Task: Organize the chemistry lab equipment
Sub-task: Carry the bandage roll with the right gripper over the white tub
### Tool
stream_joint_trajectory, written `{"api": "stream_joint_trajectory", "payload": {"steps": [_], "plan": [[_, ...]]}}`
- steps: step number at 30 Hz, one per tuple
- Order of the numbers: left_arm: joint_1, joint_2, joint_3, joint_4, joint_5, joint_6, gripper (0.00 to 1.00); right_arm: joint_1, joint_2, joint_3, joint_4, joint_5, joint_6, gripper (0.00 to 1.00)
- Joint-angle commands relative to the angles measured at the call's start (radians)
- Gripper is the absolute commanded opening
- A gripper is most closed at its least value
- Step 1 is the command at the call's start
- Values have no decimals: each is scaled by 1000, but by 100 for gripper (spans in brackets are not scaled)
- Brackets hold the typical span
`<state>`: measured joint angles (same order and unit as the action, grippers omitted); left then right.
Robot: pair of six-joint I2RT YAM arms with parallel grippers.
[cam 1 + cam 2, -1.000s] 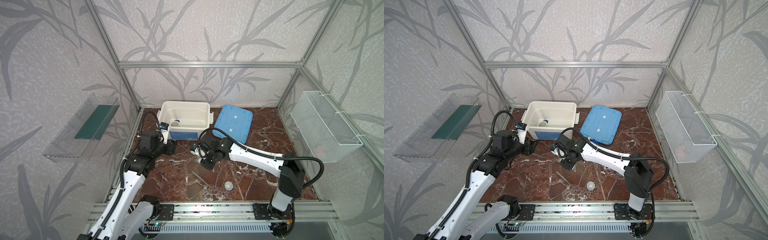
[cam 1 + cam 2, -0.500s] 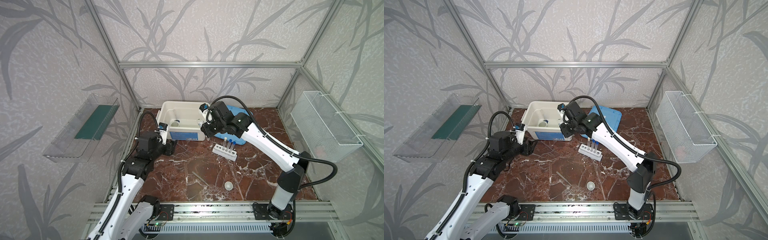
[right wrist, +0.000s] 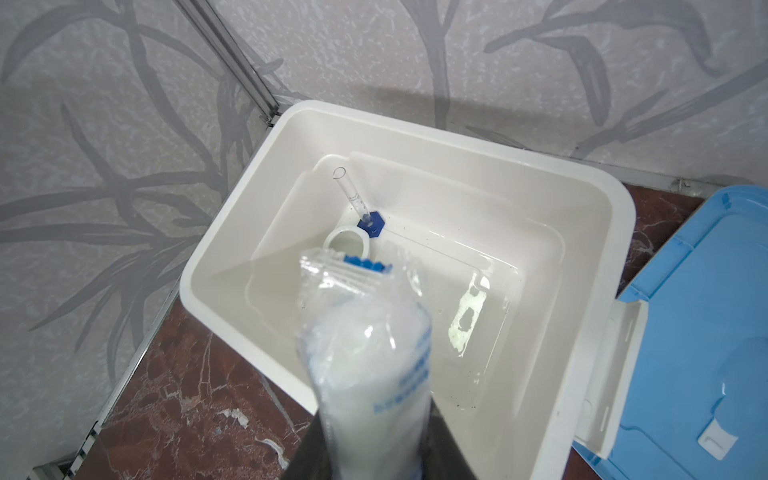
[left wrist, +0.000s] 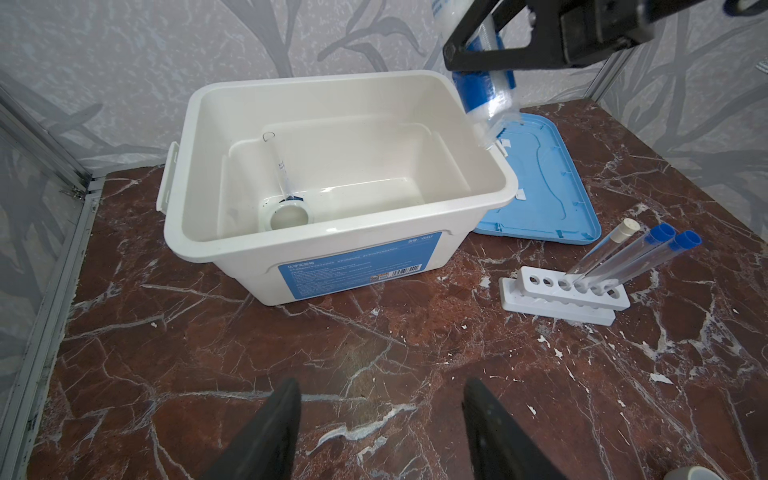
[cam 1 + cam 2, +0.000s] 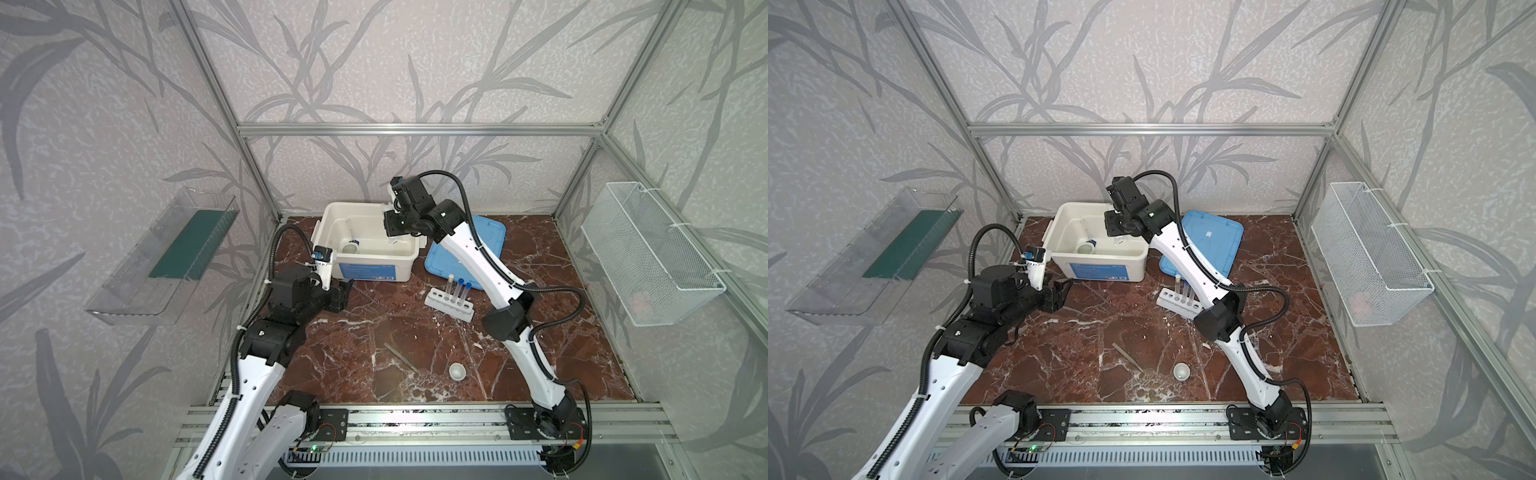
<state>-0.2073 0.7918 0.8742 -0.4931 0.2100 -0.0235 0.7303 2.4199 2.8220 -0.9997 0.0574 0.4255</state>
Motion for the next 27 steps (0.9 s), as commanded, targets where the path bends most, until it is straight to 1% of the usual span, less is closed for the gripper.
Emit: {"api": "stream_joint_trajectory", "payload": {"steps": [1,4,6,11,12,14,18,22,27], "plan": [[5,-10,-11,7,-9,-10,63,-20,59,61,-54,32,111,27],[6,-11,-10,8,-11,-10,63,-25,55,-27,38,54,156,27],[6,-11,-9,8,-13,-11,63,-26,67,-52,80,75,174,27],[6,-8,-9,8,-17,-13,63,-25,152,24,86,111,206,27],[6,-8,-9,8,-18,-13,63,-25,162,24,95,116,206,26],[7,-7,-9,8,-21,-13,63,-25,173,10,116,126,252,26],[8,-1,-9,8,-20,-15,63,-23,204,-5,159,120,275,26],[9,3,-9,8,-18,-15,63,-20,241,17,179,105,278,25],[9,8,-8,8,-18,-16,63,-19,261,8,196,110,277,24]]}}
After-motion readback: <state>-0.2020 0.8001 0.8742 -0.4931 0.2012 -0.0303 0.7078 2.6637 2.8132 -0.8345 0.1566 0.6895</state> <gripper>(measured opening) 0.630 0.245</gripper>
